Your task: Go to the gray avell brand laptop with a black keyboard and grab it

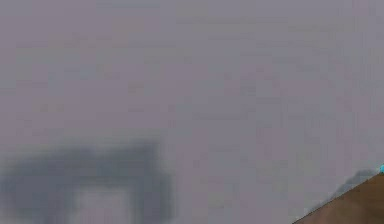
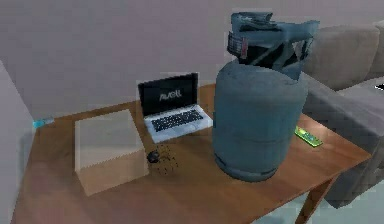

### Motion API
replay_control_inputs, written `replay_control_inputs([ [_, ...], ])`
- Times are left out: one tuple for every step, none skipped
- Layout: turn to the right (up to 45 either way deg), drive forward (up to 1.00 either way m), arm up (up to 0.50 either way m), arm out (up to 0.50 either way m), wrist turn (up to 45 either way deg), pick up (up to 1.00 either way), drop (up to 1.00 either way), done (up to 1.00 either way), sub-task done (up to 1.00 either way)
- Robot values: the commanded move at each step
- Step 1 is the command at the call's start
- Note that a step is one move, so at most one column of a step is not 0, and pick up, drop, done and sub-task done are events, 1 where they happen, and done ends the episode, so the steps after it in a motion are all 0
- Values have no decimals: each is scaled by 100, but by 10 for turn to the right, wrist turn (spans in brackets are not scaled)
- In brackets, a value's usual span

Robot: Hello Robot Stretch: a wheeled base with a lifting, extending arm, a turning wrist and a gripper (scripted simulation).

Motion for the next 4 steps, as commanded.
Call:
replay_control_inputs([
  [0,0,50,0,0,0,0,0,0],
  [0,0,34,0,0,0,0,0,0],
  [0,0,0,50,0,0,0,0,0],
  [0,0,0,0,450,0,0,0,0],
])
